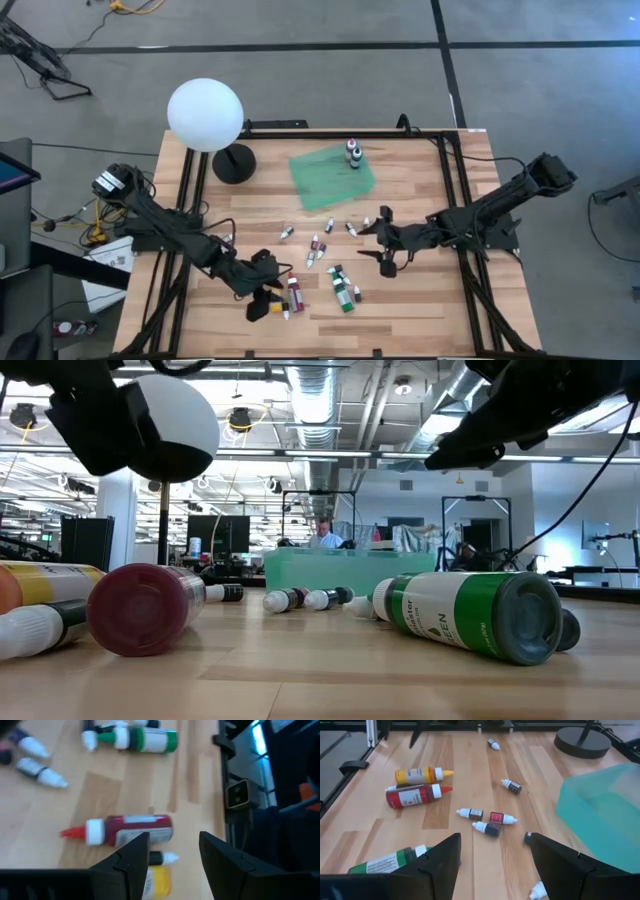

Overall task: Pick & Place food coloring
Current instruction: Put the yellow food coloring bottle into the green bin

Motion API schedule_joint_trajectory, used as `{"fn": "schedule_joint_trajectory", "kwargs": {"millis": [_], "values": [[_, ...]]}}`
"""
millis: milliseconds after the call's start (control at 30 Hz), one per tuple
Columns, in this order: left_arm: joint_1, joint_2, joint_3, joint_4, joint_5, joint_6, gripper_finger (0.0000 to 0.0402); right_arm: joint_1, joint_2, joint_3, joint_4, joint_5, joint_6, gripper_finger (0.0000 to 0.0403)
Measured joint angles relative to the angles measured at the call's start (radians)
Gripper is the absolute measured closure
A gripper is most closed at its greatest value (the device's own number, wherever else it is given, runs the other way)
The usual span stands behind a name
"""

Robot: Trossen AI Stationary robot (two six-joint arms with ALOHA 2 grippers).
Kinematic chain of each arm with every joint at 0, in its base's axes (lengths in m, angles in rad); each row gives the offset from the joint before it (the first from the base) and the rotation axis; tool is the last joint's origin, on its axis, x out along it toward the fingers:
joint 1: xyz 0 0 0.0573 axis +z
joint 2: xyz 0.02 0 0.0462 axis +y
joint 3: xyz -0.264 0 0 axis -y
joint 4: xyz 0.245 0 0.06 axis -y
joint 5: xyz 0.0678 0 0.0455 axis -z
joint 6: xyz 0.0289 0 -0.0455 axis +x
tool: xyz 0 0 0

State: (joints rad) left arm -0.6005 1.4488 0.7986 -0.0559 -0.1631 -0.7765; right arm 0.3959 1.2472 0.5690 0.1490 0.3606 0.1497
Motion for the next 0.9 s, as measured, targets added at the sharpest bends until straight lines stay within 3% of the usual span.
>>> {"fn": "schedule_joint_trajectory", "kwargs": {"millis": [167,433,900], "values": [[-0.016,0.069,0.001,0.078,0.012,0.034,0.0236,0.020,0.000,0.000,-0.007,0.000,-0.001,0.0173],[-0.017,0.224,-0.002,0.164,0.152,0.032,0.0236,0.027,0.000,0.000,0.004,0.000,-0.001,0.0173],[-0.035,0.239,-0.002,0.163,0.269,-0.034,0.0236,0.027,0.000,0.000,0.019,0.001,-0.001,0.0173]]}}
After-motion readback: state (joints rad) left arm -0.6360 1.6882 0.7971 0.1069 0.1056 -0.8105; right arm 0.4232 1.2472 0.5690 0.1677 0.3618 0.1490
